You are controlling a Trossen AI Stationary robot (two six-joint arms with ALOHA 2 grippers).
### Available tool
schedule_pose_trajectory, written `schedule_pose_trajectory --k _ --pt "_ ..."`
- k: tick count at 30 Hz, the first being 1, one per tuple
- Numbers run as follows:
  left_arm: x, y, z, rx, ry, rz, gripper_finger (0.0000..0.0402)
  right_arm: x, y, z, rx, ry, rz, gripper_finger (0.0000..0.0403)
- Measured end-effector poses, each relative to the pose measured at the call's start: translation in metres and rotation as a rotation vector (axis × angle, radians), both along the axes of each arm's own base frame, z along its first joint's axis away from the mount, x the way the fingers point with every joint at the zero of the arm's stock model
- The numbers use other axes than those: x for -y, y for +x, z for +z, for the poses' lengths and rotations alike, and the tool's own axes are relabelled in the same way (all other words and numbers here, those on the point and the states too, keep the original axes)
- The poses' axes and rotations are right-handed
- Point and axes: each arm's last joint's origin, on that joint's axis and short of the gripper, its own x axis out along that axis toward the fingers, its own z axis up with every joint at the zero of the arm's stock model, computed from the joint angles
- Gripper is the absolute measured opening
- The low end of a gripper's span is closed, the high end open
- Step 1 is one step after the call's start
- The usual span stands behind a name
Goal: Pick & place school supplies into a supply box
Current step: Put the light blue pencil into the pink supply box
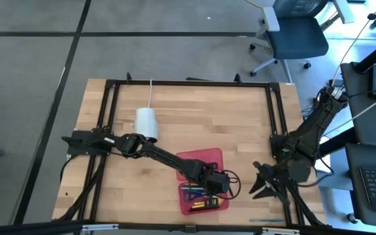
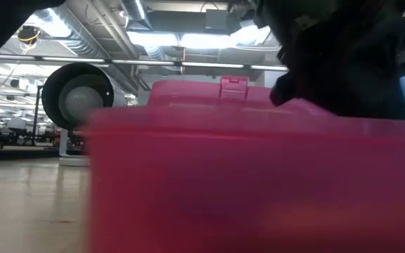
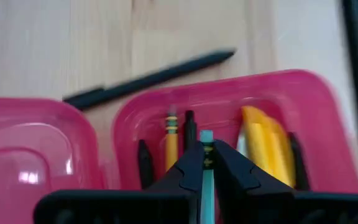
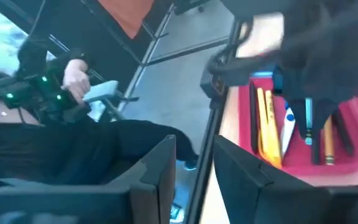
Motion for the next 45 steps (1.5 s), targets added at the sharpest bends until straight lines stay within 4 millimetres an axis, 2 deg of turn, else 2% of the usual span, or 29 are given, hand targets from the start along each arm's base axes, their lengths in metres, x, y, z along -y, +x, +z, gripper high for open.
schedule_pose_trajectory --k 6,13,25,31,38,45 --pt "-0.003 -0.006 -0.01 -0.099 0.015 0.019 0.0017 -0.009 -0.004 0.008 -0.008 -0.087 -0.034 0.0111" --pt "0.002 -0.02 -0.015 -0.229 0.047 0.035 0.0017 -0.019 0.001 0.017 -0.065 -0.174 -0.03 0.0111" --pt "0.014 -0.032 -0.015 -0.287 0.078 -0.027 0.0017 -0.032 0.008 0.002 -0.474 -0.349 -0.223 0.0111" --pt "0.012 -0.031 -0.011 -0.278 0.087 -0.029 0.0018 -0.044 0.013 -0.007 -0.609 -0.36 -0.216 0.0111" --pt "0.012 -0.031 -0.011 -0.28 0.088 -0.028 0.0021 -0.078 0.018 -0.017 -0.623 -0.454 -0.094 0.0111" --pt "0.011 -0.03 -0.011 -0.27 0.102 0.005 0.0052 -0.121 0.022 -0.028 -0.662 -0.562 -0.029 0.0111"
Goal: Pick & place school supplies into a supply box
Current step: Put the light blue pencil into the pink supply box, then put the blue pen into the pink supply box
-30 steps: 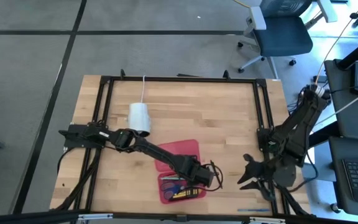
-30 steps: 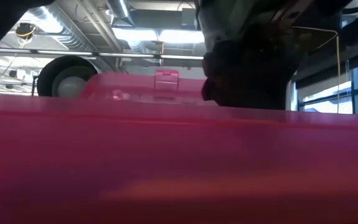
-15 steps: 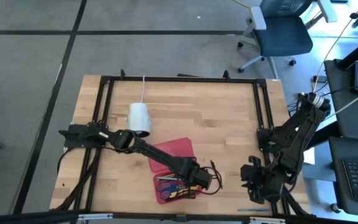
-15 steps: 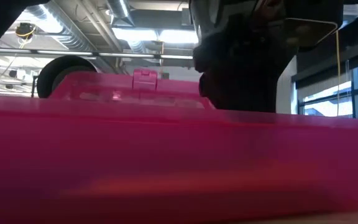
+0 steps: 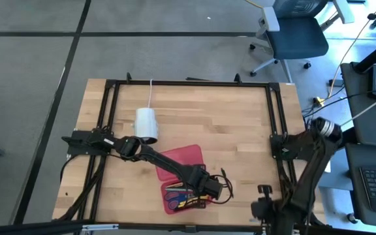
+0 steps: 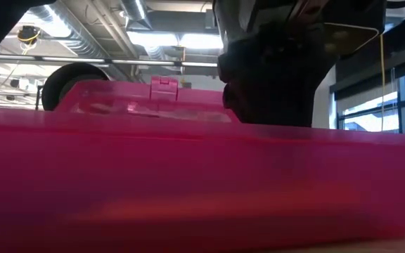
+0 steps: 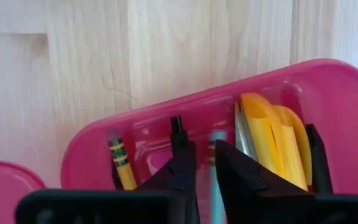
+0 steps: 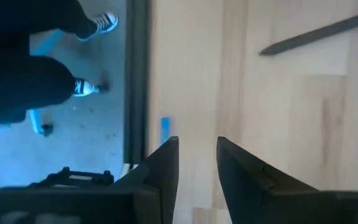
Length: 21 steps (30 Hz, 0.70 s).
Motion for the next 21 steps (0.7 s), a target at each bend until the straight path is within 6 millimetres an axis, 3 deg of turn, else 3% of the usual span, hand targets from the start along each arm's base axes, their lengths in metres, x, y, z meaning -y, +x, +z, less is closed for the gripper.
schedule_pose_trajectory --k 9,21 --pt "0.005 -0.002 0.0 0.011 0.028 -0.007 0.0095 -0.039 -0.003 -0.028 -0.062 -0.102 0.009 0.0111" --pt "0.006 -0.002 0.0 0.008 0.017 0.003 0.0098 -0.053 -0.005 -0.074 -0.192 -0.156 -0.016 0.0111"
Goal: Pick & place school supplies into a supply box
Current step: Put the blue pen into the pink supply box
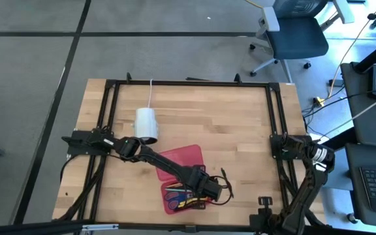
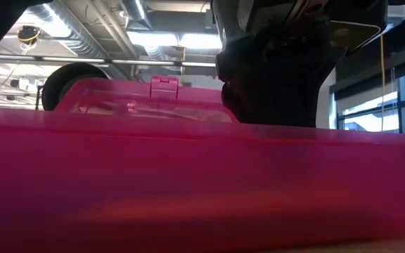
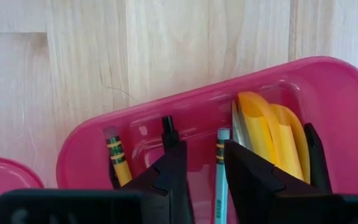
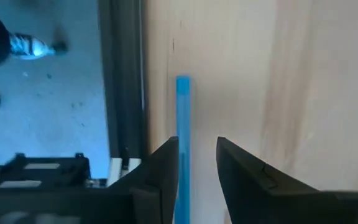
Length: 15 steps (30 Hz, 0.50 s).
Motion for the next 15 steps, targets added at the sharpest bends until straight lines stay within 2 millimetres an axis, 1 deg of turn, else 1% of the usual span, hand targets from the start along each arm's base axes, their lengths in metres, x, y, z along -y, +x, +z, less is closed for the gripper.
schedule_pose_trajectory --k 4,7,15 --pt "0.0 0.0 0.0 -0.003 -0.009 0.002 0.0101 -0.005 0.0 -0.01 -0.037 0.016 0.05 0.0111" --pt "0.0 0.0 0.0 -0.003 -0.009 0.002 0.0102 -0.007 0.001 -0.012 -0.028 0.031 0.057 0.0111" --pt "0.0 0.0 0.0 -0.003 -0.012 0.001 0.0098 -0.001 -0.001 -0.021 -0.032 0.019 0.057 0.0111"
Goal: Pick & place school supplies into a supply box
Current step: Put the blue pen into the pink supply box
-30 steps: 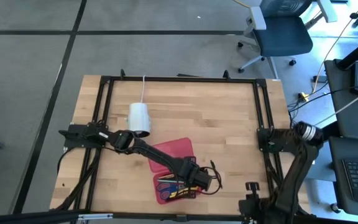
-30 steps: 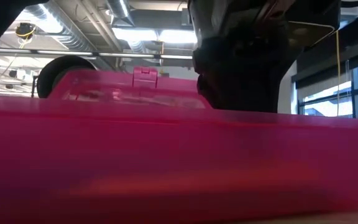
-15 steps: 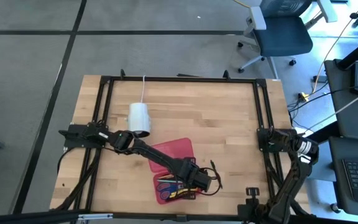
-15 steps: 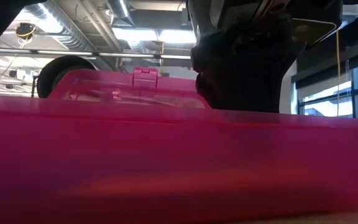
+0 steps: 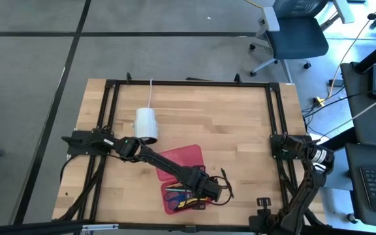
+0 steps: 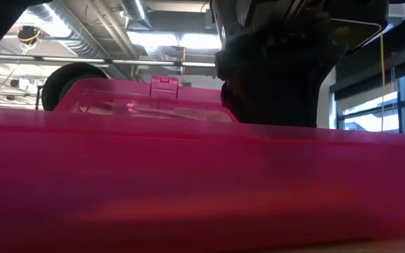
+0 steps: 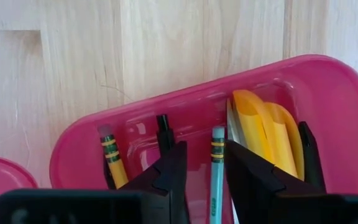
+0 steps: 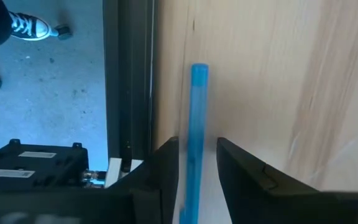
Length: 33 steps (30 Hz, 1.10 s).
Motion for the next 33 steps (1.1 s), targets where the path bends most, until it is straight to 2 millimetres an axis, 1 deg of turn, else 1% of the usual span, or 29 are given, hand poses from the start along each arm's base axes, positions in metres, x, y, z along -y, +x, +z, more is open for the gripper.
schedule_pose_trajectory --k 3,6,10,16,20,24,29,33 --pt "0.0 0.0 0.0 -0.005 -0.013 -0.005 0.01 0.004 -0.002 -0.006 0.002 0.0 -0.003 0.011" --pt "0.001 0.0 0.001 -0.008 -0.023 -0.004 0.0102 0.006 -0.002 -0.01 0.004 -0.001 -0.001 0.0099" --pt "0.001 0.0 0.001 -0.01 -0.032 0.003 0.01 0.007 -0.003 -0.012 0.003 -0.005 0.004 0.0068" --pt "0.002 0.002 0.014 0.026 -0.04 0.022 0.0099 0.008 -0.003 -0.012 0.004 -0.009 0.02 0.0019" --pt "0.003 0.004 0.025 0.058 -0.048 0.023 0.0102 0.008 -0.003 -0.013 0.023 -0.019 0.019 0.0017" --pt "0.003 -0.001 0.035 0.059 -0.039 0.03 0.0101 0.009 -0.003 -0.012 0.024 -0.022 0.019 0.0018" --pt "0.008 -0.009 0.062 0.128 -0.012 0.032 0.0098 0.01 -0.003 -0.005 0.031 -0.017 0.018 0.0018" --pt "0.013 -0.018 0.084 0.203 0.044 0.034 0.01 0.013 -0.003 0.001 0.064 -0.029 0.019 0.0018"
